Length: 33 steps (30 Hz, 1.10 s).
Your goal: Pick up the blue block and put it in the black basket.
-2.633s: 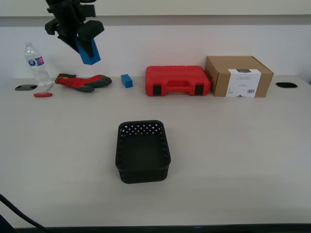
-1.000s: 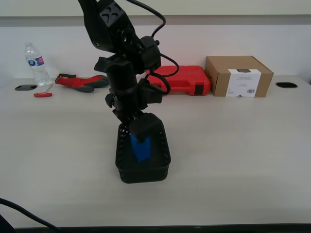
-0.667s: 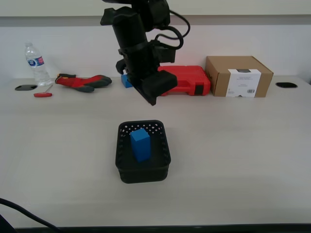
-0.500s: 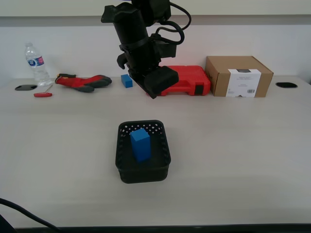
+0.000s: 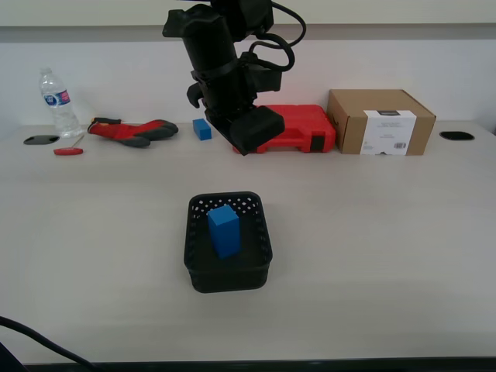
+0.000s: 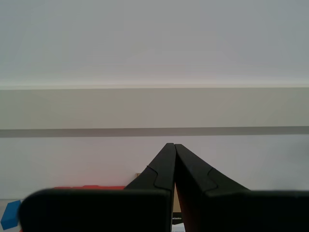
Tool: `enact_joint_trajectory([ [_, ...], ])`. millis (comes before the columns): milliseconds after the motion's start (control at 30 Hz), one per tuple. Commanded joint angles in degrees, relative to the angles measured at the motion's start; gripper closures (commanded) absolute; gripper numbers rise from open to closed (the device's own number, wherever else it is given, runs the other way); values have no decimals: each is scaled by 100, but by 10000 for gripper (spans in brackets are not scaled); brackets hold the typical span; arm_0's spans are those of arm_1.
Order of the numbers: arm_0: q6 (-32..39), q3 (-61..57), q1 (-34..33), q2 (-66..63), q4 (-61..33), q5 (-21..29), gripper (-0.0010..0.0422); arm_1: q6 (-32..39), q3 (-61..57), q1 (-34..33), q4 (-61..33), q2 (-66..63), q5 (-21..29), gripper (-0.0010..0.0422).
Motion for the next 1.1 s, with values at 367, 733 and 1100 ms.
enact_joint_trajectory([
  [367, 0, 7, 0, 0, 7, 0, 413, 61, 2, -2, 9, -7, -11, 415],
  [733, 0, 7, 0, 0, 7, 0, 413, 79, 2, -4, 7, -7, -11, 414],
  [1100, 0, 7, 2, 0, 7, 0, 413, 98, 2, -2, 7, -7, -11, 414],
])
